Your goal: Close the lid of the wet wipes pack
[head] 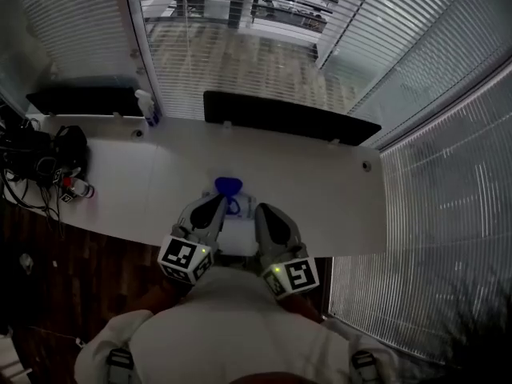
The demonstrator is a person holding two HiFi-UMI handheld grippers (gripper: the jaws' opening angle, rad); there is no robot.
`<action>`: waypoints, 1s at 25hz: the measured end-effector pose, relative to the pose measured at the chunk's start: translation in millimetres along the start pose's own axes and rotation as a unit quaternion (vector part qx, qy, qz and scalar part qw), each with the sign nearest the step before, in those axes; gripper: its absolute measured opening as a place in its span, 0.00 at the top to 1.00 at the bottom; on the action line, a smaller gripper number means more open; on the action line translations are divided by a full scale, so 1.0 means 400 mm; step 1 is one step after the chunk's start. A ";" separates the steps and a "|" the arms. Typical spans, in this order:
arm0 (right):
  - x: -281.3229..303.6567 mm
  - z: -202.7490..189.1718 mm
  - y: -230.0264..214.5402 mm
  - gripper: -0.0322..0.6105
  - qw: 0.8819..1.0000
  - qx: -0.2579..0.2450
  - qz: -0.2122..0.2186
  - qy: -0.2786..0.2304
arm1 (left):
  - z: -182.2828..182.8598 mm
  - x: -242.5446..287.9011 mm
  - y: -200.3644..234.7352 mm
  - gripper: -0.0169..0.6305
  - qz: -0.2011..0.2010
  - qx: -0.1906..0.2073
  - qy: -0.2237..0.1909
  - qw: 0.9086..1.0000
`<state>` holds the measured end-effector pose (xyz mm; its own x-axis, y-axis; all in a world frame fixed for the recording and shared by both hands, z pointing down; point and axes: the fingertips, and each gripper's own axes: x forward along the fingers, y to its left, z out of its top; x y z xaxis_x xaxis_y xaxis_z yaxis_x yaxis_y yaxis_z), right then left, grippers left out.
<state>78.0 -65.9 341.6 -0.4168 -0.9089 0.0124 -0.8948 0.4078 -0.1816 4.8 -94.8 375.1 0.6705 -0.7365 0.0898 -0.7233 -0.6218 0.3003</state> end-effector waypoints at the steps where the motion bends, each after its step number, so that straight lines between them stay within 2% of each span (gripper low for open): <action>1: 0.007 -0.002 -0.002 0.95 1.000 0.001 0.001 0.004 | -0.001 0.003 0.006 0.97 0.001 -0.001 0.004 1.000; 5: 0.033 -0.019 -0.009 0.95 1.000 0.006 0.001 0.019 | -0.011 0.015 0.030 0.97 0.008 -0.007 0.015 1.000; 17: 0.082 -0.156 -0.060 0.95 0.997 0.026 -0.005 0.070 | -0.143 0.057 0.117 0.97 0.035 -0.014 0.074 0.997; 25: 0.119 -0.282 -0.125 0.95 0.993 0.022 -0.017 0.115 | -0.291 0.075 0.188 0.97 0.058 -0.022 0.132 0.989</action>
<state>84.8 -119.8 462.2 -0.4170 -0.8761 0.2421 -0.9031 0.3692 -0.2194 -10.2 -132.7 511.0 0.6069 -0.7037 0.3693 -0.7942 -0.5200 0.3143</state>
